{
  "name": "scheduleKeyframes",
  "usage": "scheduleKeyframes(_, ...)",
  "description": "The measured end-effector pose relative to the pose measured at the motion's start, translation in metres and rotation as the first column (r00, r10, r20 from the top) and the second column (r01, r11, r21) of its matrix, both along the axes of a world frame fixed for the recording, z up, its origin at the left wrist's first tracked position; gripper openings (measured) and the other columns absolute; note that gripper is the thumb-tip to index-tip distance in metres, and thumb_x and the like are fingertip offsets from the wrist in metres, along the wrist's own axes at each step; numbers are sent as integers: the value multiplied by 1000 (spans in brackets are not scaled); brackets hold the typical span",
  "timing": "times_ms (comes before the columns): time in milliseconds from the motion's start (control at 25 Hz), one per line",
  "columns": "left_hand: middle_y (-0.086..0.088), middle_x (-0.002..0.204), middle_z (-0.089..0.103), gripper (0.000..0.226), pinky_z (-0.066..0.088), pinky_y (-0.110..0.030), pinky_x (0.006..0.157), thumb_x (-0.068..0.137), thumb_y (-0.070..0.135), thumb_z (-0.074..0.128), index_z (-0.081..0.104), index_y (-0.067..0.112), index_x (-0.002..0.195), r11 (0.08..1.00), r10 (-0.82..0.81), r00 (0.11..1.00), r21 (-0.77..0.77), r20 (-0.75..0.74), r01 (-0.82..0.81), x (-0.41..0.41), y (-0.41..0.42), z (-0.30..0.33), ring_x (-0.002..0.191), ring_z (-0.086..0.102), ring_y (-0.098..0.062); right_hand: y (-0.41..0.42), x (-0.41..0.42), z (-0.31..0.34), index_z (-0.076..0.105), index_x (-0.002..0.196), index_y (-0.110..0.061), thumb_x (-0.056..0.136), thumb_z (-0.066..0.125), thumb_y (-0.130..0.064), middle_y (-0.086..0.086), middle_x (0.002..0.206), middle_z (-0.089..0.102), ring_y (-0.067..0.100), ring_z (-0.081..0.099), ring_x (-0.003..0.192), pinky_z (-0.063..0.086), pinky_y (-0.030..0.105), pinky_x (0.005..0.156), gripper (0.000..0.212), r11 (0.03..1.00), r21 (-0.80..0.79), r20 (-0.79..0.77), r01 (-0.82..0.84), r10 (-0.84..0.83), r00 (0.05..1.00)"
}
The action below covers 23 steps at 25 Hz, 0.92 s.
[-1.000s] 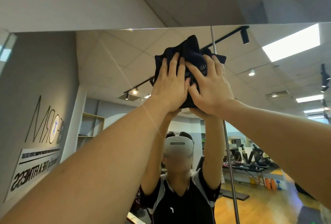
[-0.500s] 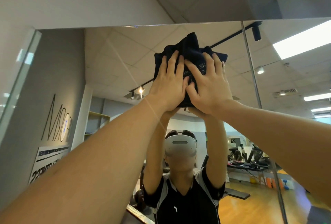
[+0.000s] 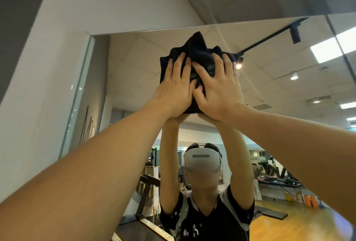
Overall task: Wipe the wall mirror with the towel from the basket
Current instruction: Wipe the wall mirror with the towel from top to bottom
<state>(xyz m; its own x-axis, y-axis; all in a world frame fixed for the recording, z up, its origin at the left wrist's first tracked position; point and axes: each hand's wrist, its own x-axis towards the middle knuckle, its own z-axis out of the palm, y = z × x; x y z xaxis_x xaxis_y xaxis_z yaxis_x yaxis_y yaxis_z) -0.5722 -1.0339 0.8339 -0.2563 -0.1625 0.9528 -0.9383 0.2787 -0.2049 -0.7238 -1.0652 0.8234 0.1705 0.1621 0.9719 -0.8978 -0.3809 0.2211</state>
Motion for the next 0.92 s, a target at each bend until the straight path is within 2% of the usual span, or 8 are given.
scheduleKeyframes(120, -8, 171, -4, 67, 22, -53, 126, 109, 39, 34, 4, 12, 163, 1000, 9, 1000, -7, -16, -9, 50, 5, 0, 158, -4, -35, 5, 51, 1, 40, 151, -31, 96, 37, -45, 18, 161, 28, 45, 17, 151, 14, 63, 123, 57, 1000, -3, -10, -4, 4, 1000)
scheduleKeyframes(440, -8, 171, -4, 68, 12, -51, 129, 109, 39, 35, 3, 12, 163, 999, 49, 998, -15, -28, -50, 182, 15, -2, 158, -4, -34, 17, 183, 0, 38, 152, -30, 95, 35, -44, 22, 160, 28, 49, 18, 150, 13, 65, 123, 59, 1000, -4, -29, -12, 12, 1000)
scheduleKeyframes(600, -10, 171, 0, 70, 20, -51, 127, 107, 43, 34, 5, 11, 163, 996, 83, 996, -39, -37, -84, 238, 17, 1, 158, 3, -33, 23, 239, 2, 40, 151, -30, 94, 35, -44, 24, 159, 30, 51, 20, 148, 14, 66, 122, 59, 1000, -12, -43, -28, 27, 999)
scheduleKeyframes(760, -17, 169, 7, 67, 20, -45, 127, 108, 35, 38, 11, 6, 162, 994, 89, 996, -66, 21, -87, 265, 25, 2, 156, 15, -33, 23, 270, 1, 41, 149, -26, 95, 35, -43, 24, 158, 30, 51, 19, 148, 14, 66, 122, 58, 1000, -13, -39, -10, 10, 999)
scheduleKeyframes(920, -18, 169, 9, 64, 19, -42, 128, 109, 32, 37, 12, 4, 162, 991, 97, 995, -93, 35, -94, 265, 24, 1, 154, 18, -33, 22, 268, 0, 42, 149, -25, 96, 34, -43, 23, 157, 32, 50, 21, 148, 15, 65, 122, 57, 1000, -22, -39, -12, 11, 999)
